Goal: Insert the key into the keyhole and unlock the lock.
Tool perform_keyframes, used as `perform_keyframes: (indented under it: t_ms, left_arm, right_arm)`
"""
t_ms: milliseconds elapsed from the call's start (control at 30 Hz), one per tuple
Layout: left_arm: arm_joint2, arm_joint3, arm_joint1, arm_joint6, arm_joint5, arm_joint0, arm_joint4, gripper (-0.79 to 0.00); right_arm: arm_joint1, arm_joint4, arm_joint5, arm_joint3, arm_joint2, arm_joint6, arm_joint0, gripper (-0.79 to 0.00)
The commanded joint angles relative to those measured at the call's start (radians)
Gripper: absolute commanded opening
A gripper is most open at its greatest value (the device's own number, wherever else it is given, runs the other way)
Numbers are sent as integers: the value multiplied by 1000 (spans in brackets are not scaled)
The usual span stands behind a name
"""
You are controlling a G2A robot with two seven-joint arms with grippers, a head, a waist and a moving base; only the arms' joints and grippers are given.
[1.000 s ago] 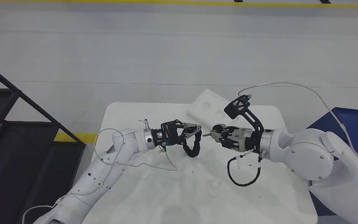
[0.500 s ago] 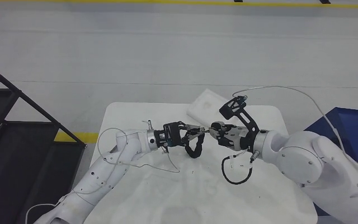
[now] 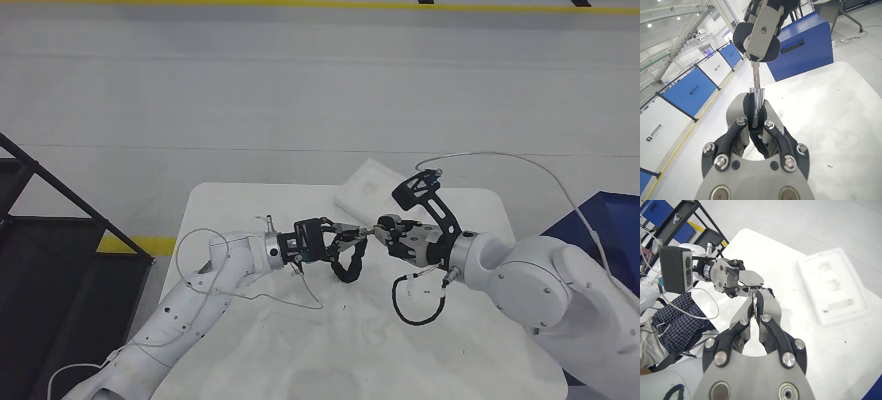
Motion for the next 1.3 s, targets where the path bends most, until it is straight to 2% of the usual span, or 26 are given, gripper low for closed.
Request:
perform_keyframes:
  t_ms: [0, 667, 1200, 1233, 1267]
  left_arm:
    - [0, -1, -1, 0, 0, -1, 1, -785]
    - [-18, -4, -5, -15, 10, 14, -36, -785]
    - [-25, -11, -8, -14, 7, 15, -32, -785]
    - [-25, -11, -8, -14, 7, 15, -32, -785]
    - [-25, -10, -9, -13, 5, 14, -31, -785]
  right_arm:
    - [-2, -3, 8, 2, 1, 1, -2, -785]
    - [-37, -40, 24, -2, -20, -31, -11, -785]
    - [-67, -44, 26, 41, -42, 7, 6, -785]
    - [-69, -38, 21, 44, -42, 12, 9, -573]
    - [-71, -30, 17, 50, -42, 16, 11, 0]
